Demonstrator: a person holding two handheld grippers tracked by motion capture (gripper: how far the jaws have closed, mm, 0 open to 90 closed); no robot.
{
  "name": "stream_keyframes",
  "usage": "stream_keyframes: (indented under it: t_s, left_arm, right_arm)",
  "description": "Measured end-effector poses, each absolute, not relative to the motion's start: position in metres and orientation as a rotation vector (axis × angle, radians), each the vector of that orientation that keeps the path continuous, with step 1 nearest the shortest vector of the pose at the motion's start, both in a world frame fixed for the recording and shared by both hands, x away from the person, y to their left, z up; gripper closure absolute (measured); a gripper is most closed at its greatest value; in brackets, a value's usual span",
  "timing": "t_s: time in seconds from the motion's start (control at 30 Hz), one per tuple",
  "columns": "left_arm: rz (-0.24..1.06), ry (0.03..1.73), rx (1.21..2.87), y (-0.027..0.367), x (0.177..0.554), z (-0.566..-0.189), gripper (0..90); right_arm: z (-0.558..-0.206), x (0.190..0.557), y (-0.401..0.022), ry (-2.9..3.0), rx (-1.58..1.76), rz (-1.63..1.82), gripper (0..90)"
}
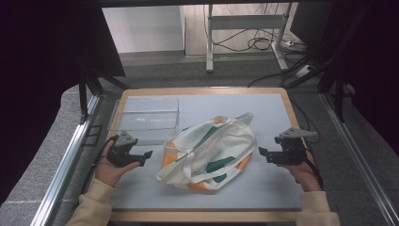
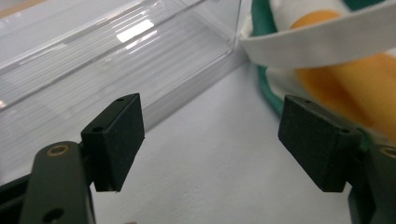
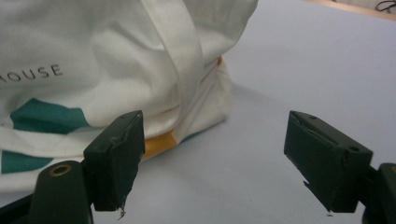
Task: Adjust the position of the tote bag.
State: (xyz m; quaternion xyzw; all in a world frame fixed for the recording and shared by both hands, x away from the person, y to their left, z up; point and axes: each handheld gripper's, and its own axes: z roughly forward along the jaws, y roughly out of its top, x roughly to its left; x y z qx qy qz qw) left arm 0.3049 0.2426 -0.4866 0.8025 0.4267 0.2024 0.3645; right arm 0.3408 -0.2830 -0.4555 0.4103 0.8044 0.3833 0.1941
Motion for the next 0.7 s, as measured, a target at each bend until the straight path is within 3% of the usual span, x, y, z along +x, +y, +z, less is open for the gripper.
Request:
stream_keyframes:
  t_s: [0.7]
  left_arm:
    - [0.364, 1.024, 2.094, 0.219, 0.314, -0.437, 24.1]
  right_arm:
    - [-0.448, 0.334, -0.287, 2.233, 1.21, 1.173, 23.1]
